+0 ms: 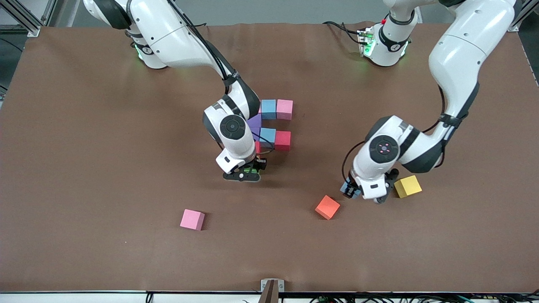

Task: Arrange 11 blocks into digit 3
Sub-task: 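Hold the green cube at the row while the left gripper carries blue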

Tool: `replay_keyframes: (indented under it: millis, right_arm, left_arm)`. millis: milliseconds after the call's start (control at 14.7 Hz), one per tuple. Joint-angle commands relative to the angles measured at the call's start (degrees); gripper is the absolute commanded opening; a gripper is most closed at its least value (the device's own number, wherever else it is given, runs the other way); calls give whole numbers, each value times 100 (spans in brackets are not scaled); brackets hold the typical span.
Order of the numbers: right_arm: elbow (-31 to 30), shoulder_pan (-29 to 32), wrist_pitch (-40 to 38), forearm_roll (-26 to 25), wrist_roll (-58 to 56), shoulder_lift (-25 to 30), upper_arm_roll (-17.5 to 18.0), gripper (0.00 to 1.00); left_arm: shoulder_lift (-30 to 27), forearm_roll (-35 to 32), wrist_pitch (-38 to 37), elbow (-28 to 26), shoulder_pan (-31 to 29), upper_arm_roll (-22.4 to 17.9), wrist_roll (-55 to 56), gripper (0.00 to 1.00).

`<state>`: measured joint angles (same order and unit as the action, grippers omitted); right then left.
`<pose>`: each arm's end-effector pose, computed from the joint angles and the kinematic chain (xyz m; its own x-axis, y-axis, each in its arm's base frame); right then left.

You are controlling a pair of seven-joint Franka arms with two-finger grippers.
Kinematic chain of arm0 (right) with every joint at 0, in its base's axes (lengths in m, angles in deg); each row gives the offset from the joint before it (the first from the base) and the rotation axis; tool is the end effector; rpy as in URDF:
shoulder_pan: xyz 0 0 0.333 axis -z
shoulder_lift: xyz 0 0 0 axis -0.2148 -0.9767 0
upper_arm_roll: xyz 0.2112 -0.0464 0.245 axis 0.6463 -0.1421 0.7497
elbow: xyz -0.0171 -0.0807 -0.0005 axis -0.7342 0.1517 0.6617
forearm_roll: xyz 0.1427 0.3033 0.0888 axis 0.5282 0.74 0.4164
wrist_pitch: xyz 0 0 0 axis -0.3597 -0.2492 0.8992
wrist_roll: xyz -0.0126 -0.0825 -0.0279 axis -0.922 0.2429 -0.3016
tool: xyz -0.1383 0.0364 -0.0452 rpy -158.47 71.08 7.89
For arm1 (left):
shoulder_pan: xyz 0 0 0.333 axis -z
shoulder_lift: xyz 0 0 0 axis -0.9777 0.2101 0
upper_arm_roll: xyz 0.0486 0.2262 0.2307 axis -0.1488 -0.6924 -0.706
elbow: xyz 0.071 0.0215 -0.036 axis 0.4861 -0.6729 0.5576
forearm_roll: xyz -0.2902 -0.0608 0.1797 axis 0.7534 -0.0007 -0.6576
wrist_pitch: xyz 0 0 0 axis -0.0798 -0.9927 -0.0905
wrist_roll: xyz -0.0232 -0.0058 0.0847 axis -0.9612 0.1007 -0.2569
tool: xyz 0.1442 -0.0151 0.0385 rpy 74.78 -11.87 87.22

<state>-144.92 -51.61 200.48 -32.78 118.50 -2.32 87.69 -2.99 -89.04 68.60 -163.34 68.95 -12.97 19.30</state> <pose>0.5450 0.4232 0.2054 0.9959 -0.0739 0.0526 -0.0712 -0.9961 -0.0515 0.6079 -0.2398 0.2481 0.5075 0.8603 0.0488 0.8610 -0.5084 0.0099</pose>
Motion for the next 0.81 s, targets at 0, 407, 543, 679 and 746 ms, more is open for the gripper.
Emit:
replay_keyframes:
  millis: [0,407,543,679,746]
  right_arm:
    - [-262,45,-51,55,-60,156,9,26]
    - [-262,45,-60,55,-51,156,0,26]
    - [-262,45,-78,55,-51,156,9,26]
    - [-262,45,-78,55,-51,156,0,26]
    - [-262,45,-78,55,-51,156,0,29]
  left_arm:
    - [-53,135,-558,232,302,-3,432,46]
    - [8,505,-1043,574,970,-20,1256,46]
    - [192,487,-991,819,1208,-56,1739,46]
    - [324,487,-990,1013,1393,-73,1987,46]
    - [359,487,-990,1049,1454,-108,2136,46]
